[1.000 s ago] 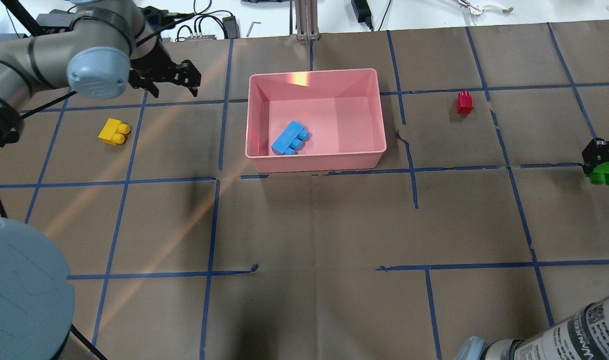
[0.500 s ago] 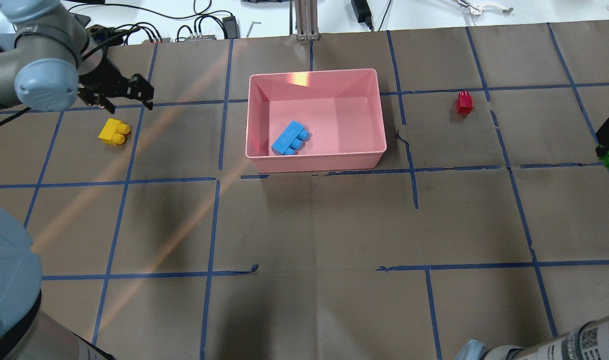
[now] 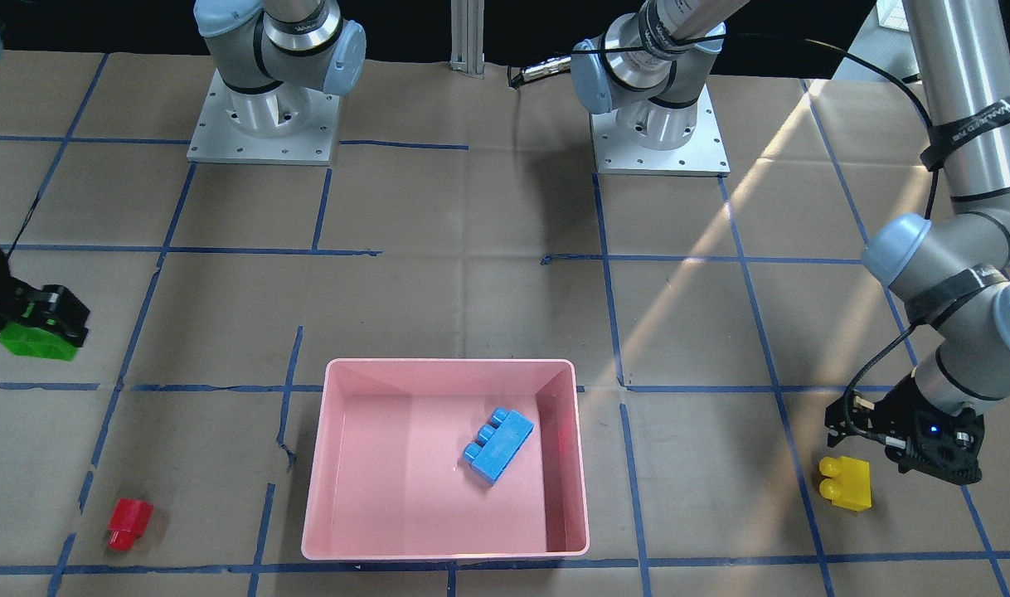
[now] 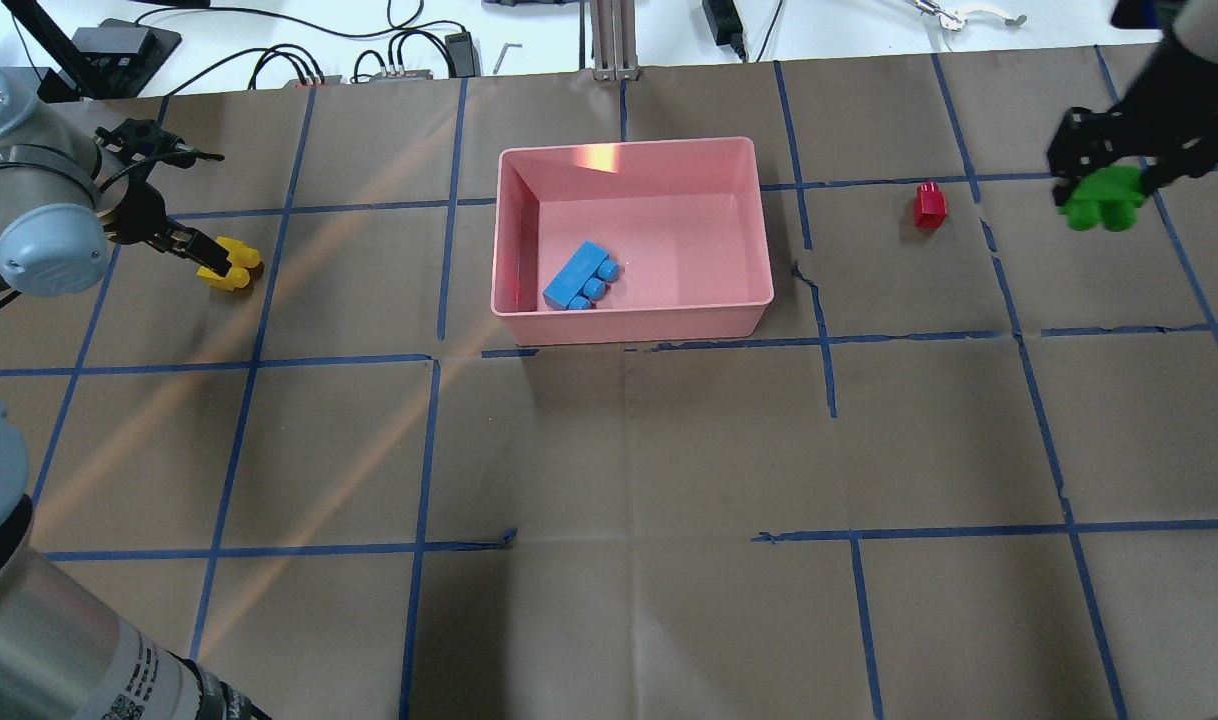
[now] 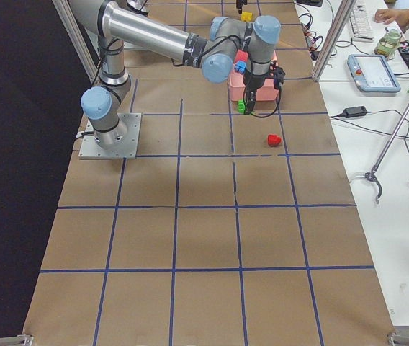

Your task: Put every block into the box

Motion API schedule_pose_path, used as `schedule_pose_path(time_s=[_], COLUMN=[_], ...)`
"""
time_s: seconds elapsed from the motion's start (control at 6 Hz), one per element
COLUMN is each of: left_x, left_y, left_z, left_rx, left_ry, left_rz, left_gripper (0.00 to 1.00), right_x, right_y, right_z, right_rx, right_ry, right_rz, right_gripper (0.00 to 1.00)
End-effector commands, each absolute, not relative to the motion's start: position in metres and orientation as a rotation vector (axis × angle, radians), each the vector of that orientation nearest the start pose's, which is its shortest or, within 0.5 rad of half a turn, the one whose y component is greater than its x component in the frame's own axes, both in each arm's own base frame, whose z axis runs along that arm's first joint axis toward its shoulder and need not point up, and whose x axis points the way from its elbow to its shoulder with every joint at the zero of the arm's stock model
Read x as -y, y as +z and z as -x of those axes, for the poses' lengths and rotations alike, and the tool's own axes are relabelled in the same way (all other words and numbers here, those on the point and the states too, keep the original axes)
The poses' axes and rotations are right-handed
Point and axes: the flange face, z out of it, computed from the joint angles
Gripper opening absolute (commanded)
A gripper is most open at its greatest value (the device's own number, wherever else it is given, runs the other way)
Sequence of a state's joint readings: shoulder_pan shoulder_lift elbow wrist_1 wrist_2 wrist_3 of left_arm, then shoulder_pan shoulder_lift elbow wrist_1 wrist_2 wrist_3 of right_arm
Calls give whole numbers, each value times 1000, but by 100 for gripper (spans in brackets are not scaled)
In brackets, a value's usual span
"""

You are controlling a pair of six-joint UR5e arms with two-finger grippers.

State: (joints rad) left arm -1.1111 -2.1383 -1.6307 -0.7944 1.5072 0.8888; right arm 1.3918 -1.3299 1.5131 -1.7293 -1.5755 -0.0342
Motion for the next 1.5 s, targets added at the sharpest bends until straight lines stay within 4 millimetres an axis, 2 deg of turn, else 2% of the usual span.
schedule_pose_path(time_s=[0.0, 0.17, 0.33, 0.5, 0.67, 0.83, 1.0, 1.17, 1.33], left_x=[662, 662, 662, 664, 664, 664, 661, 659, 661], left_y=[171, 154, 154, 160, 170, 180, 191, 194, 205], left_z=[-167, -167, -167, -168, -169, -169, -167, -167, -156], left_rx=[-3068, -3091, -3091, -3081, -3066, -3055, -3047, -3045, -3036], left_ry=[-263, -237, -237, -246, -263, -278, -286, -291, -315], left_rz=[-654, -646, -646, -647, -648, -646, -643, -643, -662], left_gripper=[99, 99, 85, 51, 36, 29, 21, 21, 21], right_x=[599, 601, 612, 618, 614, 608, 606, 607, 614], right_y=[378, 350, 307, 277, 267, 267, 265, 269, 289], right_z=[-161, -211, -222, -230, -244, -262, -266, -266, -265], right_rx=[-3061, -3062, -3073, -3079, -3086, -3089, -3093, -3091, -3084], right_ry=[47, 53, 122, 175, 194, 191, 195, 182, 129], right_rz=[-331, -357, -344, -342, -305, -265, -251, -250, -255], right_gripper=[40, 40, 41, 44, 46, 48, 49, 99, 100])
